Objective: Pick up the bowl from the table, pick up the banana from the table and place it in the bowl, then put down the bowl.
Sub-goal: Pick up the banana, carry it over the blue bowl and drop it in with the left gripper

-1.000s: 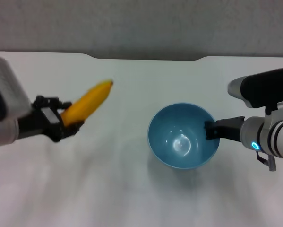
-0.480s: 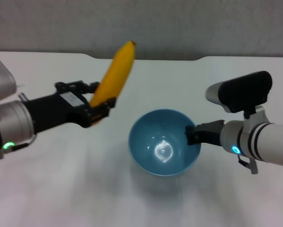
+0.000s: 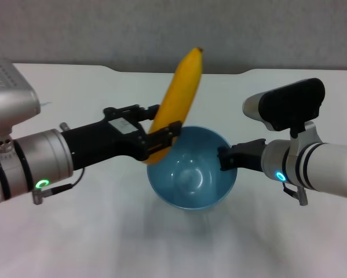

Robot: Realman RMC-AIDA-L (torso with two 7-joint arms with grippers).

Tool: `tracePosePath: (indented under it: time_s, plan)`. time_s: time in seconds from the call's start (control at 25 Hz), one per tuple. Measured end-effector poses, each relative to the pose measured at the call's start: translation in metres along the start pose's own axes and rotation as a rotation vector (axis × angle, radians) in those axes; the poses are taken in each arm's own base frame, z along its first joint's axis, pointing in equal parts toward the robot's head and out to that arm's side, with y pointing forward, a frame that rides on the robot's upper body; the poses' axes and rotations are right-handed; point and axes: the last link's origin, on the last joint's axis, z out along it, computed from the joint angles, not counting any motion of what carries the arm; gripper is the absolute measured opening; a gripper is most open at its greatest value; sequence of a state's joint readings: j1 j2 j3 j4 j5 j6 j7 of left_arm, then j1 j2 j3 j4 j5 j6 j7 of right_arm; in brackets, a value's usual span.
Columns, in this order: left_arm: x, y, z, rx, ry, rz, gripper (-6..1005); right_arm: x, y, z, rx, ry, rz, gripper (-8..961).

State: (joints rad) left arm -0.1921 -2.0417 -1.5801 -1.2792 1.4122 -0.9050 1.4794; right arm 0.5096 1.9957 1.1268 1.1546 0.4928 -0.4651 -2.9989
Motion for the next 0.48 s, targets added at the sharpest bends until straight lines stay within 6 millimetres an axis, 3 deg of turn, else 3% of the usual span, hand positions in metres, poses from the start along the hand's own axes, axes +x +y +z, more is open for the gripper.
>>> tracePosePath:
  time_s: [0.24, 0.48]
  plan:
    - [-0.003, 0.01, 0.01, -0.049, 0.012, -0.038, 584, -0.008, 0.006, 0.0, -0.015, -0.017, -0.015, 35]
    - [-0.013, 0.007, 0.017, -0.058, -0.005, -0.08, 589, -0.013, 0.017, -0.002, -0.041, -0.033, -0.036, 35]
